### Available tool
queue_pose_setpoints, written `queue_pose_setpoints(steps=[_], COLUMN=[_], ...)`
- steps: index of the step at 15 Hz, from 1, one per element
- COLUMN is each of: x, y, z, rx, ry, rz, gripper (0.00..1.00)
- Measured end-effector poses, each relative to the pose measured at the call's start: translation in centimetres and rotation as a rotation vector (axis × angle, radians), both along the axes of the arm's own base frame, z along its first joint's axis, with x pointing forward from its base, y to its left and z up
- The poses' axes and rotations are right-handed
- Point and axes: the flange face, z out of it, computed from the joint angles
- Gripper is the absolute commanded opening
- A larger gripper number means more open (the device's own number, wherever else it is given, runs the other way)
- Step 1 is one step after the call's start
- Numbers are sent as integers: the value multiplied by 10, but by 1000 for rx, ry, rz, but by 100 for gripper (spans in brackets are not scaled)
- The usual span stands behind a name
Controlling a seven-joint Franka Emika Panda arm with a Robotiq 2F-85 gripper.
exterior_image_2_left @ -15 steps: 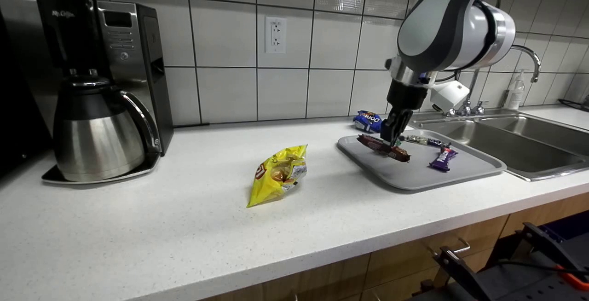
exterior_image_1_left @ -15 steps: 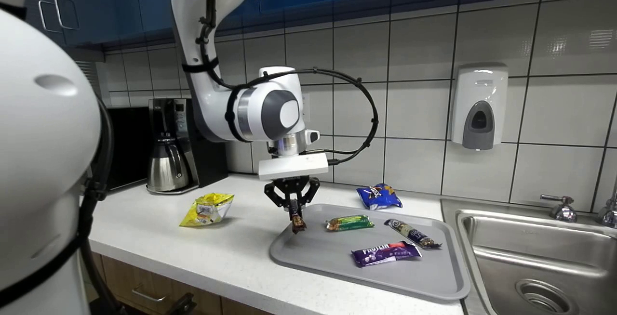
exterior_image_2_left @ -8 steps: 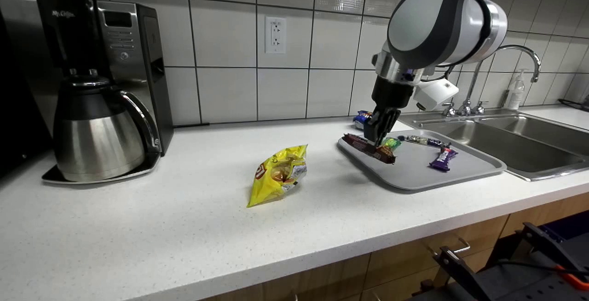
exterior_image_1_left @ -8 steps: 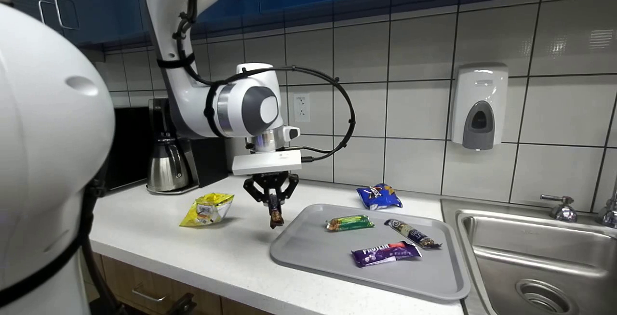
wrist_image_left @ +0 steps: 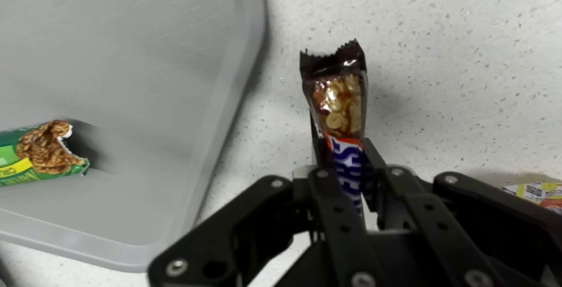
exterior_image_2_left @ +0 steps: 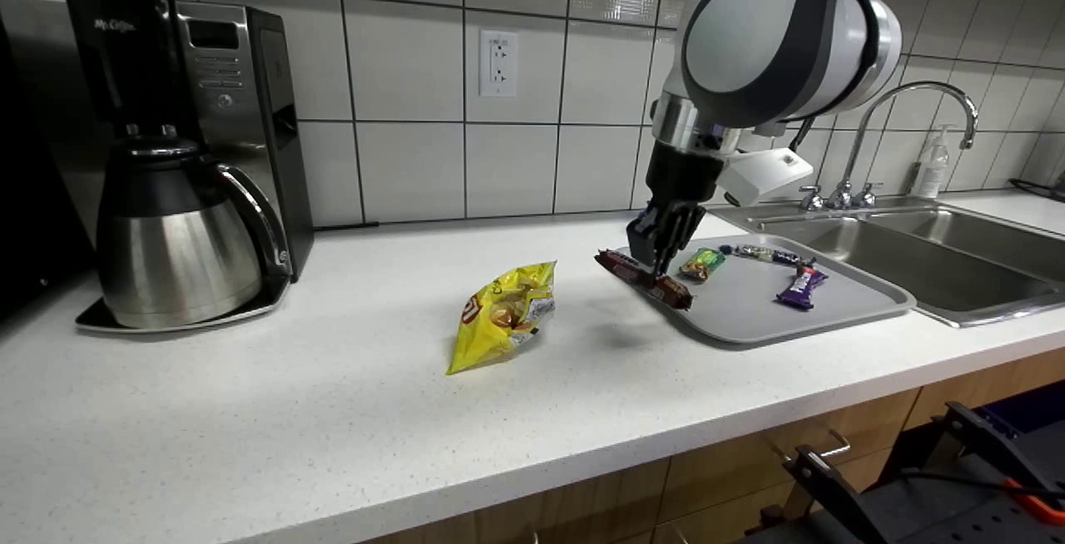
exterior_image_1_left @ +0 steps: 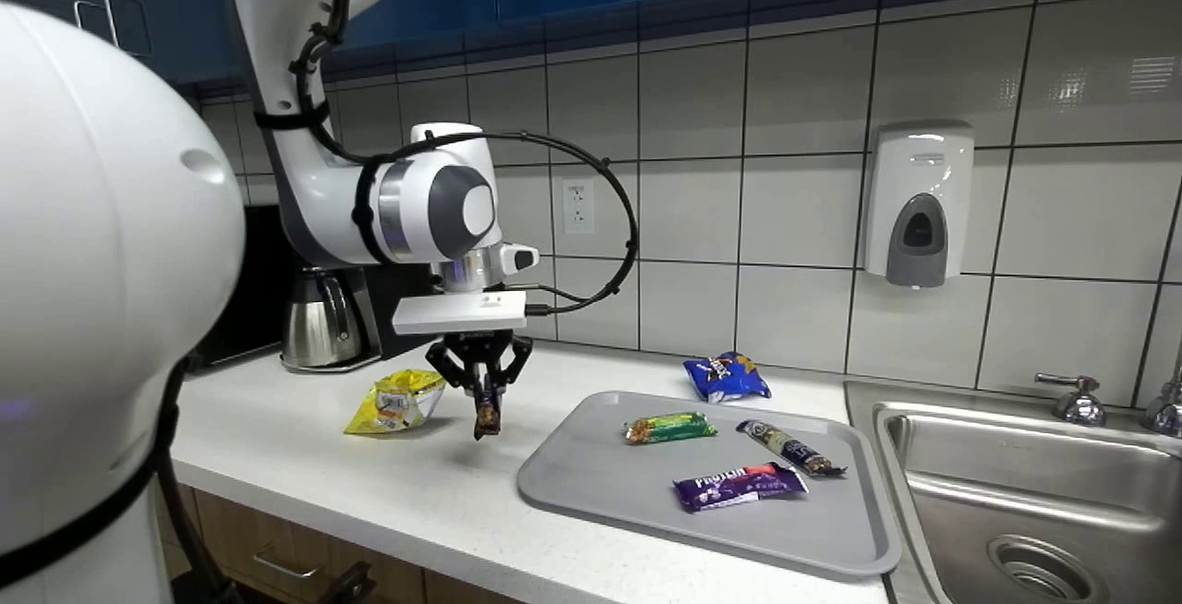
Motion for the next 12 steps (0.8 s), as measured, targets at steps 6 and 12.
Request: queue_pose_setpoints(steps=[6,12], x=[-12,-21], y=[23,37], z=[-6,-14], rx=[-3,-12], ry=[26,54], rz=[-31,-50], gripper=[5,5])
